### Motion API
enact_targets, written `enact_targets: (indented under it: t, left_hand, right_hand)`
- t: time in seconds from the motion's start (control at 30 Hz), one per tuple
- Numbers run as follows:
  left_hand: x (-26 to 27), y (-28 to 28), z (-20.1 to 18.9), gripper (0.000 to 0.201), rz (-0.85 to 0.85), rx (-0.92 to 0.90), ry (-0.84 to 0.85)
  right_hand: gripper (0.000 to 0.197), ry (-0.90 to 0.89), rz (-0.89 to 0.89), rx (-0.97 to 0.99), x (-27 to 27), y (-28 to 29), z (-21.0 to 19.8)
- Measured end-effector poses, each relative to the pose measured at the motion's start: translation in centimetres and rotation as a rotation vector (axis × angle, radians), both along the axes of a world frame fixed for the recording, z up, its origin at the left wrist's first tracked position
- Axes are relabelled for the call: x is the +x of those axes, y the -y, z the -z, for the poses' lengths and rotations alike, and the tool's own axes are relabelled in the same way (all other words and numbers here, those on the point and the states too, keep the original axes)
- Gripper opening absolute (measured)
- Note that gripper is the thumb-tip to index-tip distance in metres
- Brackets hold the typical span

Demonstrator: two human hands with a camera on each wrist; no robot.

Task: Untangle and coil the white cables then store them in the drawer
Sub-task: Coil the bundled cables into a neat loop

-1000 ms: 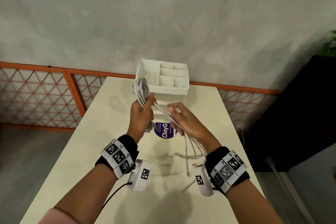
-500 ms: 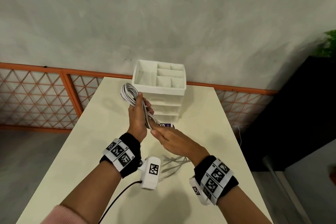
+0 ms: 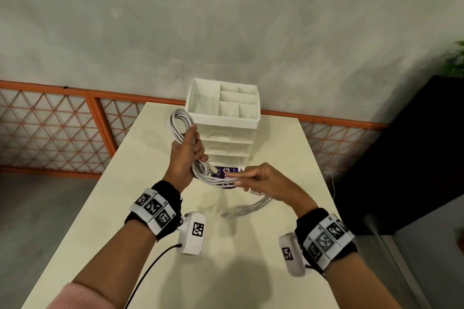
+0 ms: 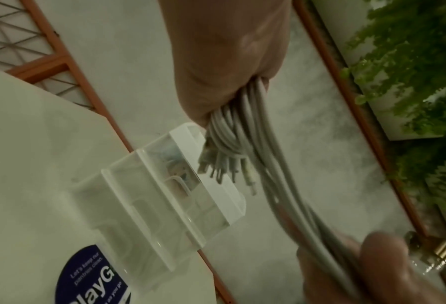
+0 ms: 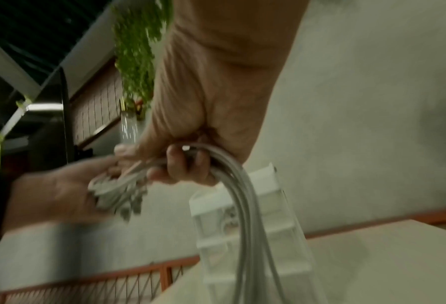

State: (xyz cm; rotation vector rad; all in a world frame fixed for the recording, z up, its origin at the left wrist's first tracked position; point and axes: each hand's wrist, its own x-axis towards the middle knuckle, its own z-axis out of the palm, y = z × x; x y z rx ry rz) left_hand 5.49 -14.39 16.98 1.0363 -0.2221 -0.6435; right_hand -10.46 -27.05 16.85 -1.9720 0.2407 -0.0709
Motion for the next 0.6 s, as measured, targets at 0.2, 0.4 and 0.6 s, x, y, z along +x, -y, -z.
enact_targets:
  t: [0.2, 0.4, 0.6]
  left_hand:
    - [-2.1, 0.9, -0.4, 0.036, 0.217, 0.163, 0.307]
    - [-3.2, 1.1, -1.2, 0.039, 0.373, 0.201, 0.232]
    - [-3.9, 0.7, -1.1, 0.049, 0.448, 0.238, 0.275]
  right_hand:
    - [0.023, 0.073, -0.006, -0.069, 1.1, 0.2, -5.1]
    - [0.021, 0.206, 0.018, -0.3, 2.0, -0.7, -6.7]
    - [0.029, 0.203, -0.059, -0.408, 2.1, -1.6, -6.6]
